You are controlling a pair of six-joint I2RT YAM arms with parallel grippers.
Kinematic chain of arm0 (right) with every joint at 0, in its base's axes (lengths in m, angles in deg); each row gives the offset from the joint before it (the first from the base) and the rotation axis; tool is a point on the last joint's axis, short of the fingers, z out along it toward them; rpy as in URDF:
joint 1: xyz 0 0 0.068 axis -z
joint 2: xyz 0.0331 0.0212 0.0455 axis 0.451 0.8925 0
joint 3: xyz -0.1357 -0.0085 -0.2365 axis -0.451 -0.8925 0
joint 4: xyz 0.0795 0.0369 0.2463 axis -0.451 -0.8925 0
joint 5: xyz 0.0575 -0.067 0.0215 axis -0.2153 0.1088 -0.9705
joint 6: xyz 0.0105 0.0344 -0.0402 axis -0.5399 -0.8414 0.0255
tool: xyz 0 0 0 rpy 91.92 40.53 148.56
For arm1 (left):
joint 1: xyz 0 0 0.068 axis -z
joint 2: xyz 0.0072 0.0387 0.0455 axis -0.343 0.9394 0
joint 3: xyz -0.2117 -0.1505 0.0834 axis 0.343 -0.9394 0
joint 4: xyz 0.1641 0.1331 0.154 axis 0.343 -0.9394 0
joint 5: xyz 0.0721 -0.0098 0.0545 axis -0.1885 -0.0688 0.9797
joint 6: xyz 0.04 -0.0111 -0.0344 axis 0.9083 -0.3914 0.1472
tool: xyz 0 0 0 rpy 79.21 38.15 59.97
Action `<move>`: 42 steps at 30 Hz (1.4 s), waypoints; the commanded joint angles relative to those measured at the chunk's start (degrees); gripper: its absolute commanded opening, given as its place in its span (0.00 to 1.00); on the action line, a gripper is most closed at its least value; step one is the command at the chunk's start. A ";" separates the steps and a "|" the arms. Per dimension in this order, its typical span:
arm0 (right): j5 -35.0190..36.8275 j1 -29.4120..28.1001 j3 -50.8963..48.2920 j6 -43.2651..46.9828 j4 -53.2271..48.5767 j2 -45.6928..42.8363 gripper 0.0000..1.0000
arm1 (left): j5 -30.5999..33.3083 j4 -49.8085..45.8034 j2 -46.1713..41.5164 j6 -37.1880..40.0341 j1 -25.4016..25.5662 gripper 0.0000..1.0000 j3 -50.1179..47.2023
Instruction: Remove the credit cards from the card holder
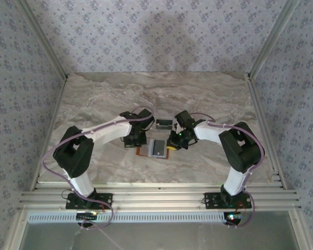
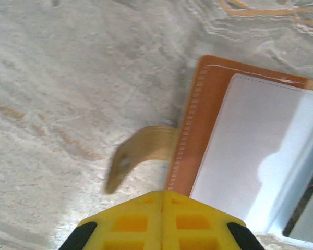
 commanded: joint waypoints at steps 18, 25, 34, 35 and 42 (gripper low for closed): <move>5.05 -2.87 3.93 0.56 -9.79 -4.92 0.30 | -22.01 21.52 -1.67 1.39 -2.43 0.15 -3.32; 5.71 -3.78 5.39 0.59 -9.26 -0.66 0.34 | -24.06 23.04 2.30 1.41 -2.23 0.15 -3.04; 6.16 -3.40 6.35 2.79 -9.40 2.89 0.25 | -24.24 23.35 3.12 0.71 -2.05 0.16 -3.60; 6.48 -3.39 6.61 3.15 -9.77 3.06 0.23 | -24.37 23.35 3.25 0.73 -1.97 0.16 -3.67; 7.42 -2.77 7.41 5.61 -11.63 3.44 0.21 | -23.65 21.04 5.60 1.40 -0.53 0.16 -1.48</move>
